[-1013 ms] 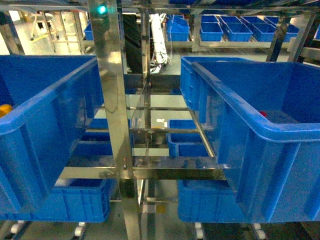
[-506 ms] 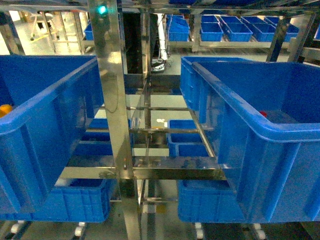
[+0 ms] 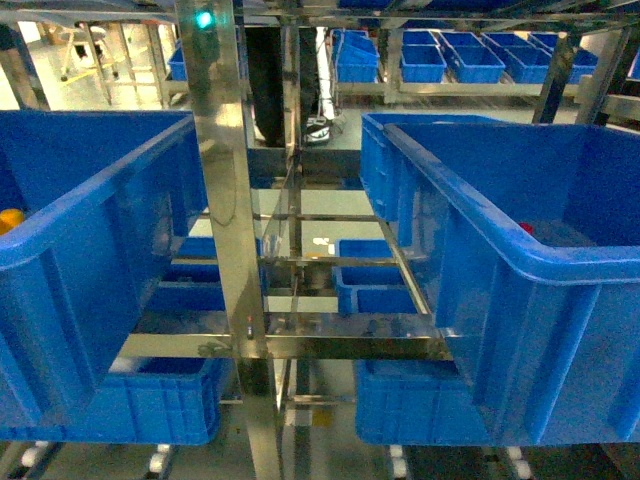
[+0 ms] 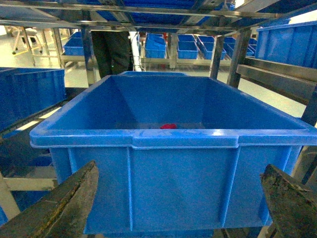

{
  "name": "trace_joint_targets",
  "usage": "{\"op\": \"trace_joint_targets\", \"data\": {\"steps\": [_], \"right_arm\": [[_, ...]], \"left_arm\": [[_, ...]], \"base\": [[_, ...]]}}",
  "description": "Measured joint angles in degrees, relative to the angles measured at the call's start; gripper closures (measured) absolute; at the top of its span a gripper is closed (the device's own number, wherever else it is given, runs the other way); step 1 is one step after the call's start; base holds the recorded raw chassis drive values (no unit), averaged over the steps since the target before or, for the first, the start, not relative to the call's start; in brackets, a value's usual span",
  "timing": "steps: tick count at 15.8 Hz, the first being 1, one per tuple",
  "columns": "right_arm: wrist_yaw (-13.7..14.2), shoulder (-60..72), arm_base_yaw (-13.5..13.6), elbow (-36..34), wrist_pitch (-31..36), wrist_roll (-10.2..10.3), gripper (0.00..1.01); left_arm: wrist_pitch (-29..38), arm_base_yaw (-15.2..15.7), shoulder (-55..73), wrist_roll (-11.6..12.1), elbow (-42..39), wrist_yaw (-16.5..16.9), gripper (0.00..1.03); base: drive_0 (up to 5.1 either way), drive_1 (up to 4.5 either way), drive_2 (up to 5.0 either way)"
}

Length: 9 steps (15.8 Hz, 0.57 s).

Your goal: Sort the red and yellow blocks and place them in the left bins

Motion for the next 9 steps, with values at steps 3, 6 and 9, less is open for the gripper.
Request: {"op": "trace_joint_targets", "data": {"steps": [3,6,9], "right_arm": [[0.0,0.0,0.0,0.0,0.0,0.0,0.03],[0.0,0.0,0.0,0.0,0.0,0.0,0.03],[0.0,0.0,0.0,0.0,0.0,0.0,0.03]], "left_arm": [[0.0,0.0,0.0,0.0,0.0,0.0,0.05],[0.0,0.0,0.0,0.0,0.0,0.0,0.05],[0.0,0.0,0.0,0.0,0.0,0.0,0.05]], "base": [[0.0,0.0,0.0],[0.0,0.0,0.0],[0.0,0.0,0.0]]}}
